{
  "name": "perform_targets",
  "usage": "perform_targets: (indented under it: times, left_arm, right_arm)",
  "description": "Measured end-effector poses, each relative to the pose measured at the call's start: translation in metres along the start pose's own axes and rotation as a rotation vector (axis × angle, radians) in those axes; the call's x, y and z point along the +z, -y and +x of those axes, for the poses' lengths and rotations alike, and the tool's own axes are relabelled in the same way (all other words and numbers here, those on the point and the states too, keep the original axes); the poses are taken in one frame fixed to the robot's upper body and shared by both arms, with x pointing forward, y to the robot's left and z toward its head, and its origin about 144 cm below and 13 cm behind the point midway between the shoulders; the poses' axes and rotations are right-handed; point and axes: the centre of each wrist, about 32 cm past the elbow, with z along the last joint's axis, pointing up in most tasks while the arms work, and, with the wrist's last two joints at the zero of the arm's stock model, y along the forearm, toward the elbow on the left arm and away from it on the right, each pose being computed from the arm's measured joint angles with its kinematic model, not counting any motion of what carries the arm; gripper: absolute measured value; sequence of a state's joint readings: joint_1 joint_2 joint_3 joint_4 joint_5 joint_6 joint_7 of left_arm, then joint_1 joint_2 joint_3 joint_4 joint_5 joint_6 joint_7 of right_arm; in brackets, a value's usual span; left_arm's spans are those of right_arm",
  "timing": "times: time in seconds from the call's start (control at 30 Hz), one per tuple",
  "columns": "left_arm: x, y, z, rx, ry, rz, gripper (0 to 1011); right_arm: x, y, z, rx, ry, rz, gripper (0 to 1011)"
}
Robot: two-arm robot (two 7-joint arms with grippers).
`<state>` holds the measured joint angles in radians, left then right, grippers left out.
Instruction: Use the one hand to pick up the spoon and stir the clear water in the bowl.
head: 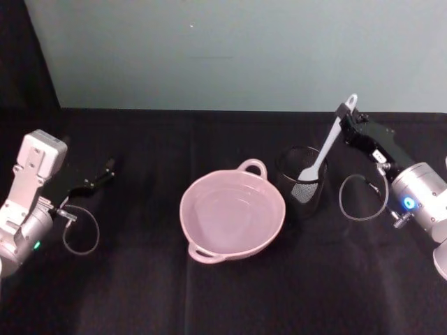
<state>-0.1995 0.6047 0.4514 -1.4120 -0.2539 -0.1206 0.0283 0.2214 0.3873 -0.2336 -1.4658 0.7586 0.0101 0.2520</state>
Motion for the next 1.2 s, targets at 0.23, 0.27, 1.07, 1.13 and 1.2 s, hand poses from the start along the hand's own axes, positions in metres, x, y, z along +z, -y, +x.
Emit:
perform_targets:
  times: [0.23,0.27,1.07,1.13,1.2]
  left_arm:
    - [0.0,0.0,0.0,0.0,0.0,0.0,1011]
    - [0.0,0.0,0.0,0.0,0.0,0.0,1011]
    - [0.0,0.0,0.0,0.0,0.0,0.0,1011]
    - [0.0,0.0,0.0,0.0,0.0,0.0,1011]
    - [0.0,0.0,0.0,0.0,0.0,0.0,1011]
  right_arm:
    - [0.031,-0.001,-0.011,0.064,0.158,0.022,113]
    - [0.036,-0.001,-0.013,0.071,0.173,0.022,113]
    - [0.095,-0.009,-0.04,0.188,0.314,-0.004,113]
    - [0.095,-0.008,-0.04,0.188,0.314,-0.004,113]
    - [0.095,-0.008,-0.04,0.187,0.314,-0.004,113]
